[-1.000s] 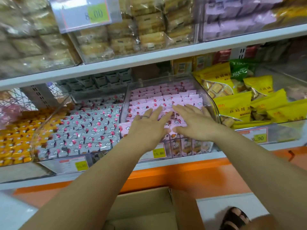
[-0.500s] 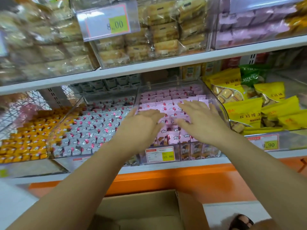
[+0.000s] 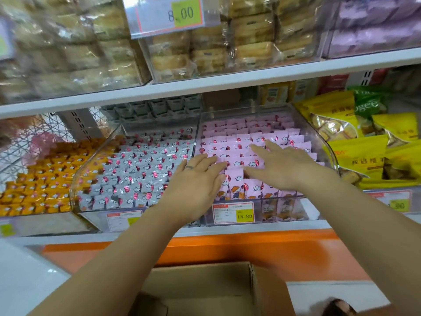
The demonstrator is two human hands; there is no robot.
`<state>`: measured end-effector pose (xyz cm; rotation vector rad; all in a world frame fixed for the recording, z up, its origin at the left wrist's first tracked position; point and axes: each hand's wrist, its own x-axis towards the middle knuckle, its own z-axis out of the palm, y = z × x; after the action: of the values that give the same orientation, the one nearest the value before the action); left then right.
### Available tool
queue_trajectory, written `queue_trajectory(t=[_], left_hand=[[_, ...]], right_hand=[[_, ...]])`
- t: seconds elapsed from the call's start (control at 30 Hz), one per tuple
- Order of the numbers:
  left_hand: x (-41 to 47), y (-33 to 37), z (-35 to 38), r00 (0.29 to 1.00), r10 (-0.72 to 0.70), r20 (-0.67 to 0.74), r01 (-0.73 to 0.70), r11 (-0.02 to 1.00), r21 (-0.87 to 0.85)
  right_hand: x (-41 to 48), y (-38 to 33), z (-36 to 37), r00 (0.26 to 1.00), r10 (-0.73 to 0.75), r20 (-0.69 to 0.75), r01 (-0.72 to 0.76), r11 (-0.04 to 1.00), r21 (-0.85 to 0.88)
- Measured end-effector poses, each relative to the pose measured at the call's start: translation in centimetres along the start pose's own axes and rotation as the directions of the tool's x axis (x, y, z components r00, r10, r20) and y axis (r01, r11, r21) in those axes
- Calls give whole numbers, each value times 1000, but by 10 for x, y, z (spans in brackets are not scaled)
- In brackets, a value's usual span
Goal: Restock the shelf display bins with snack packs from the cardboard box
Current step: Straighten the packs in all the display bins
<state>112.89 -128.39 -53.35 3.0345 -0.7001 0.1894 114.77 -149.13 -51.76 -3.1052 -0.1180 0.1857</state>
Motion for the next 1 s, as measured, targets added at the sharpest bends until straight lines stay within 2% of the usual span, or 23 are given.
queue_trajectory(t=[0.07,0.13,0.33,0.5,0.57,0.77,0.87,0.93,1.0], left_hand=[[2,-2,2,1000,17,-22,-17,1000,7],[7,-5,5,998,45,-47,-44,999,15],[20,-13,14,990,118,-76,-114,992,46],[16,-12,11,986,131,-103,-129,991,24],[15,-12,11,984,138,-110,-136,990,24],[19,-13,11,990,121,-76,-121,993,13],[15,-10,7,991,114,-70,-116,993,-30],[11,-9,2,992,90,-94,-98,992,-84],[3,-11,-4,996,33,-84,-48,981,-187]], right_hand=[[8,0,2,989,11,-150,-13,1000,-8],[18,4,5,979,33,-200,-29,999,21],[45,14,-2,995,97,-6,-96,990,107],[37,13,-11,994,71,89,-69,997,-16],[38,13,-9,993,71,94,-69,997,-21],[42,15,-5,998,59,9,-59,991,123],[36,17,-8,997,50,64,-57,993,107],[26,15,-13,996,-9,86,-2,992,127],[7,4,-13,987,-159,9,155,970,188]])
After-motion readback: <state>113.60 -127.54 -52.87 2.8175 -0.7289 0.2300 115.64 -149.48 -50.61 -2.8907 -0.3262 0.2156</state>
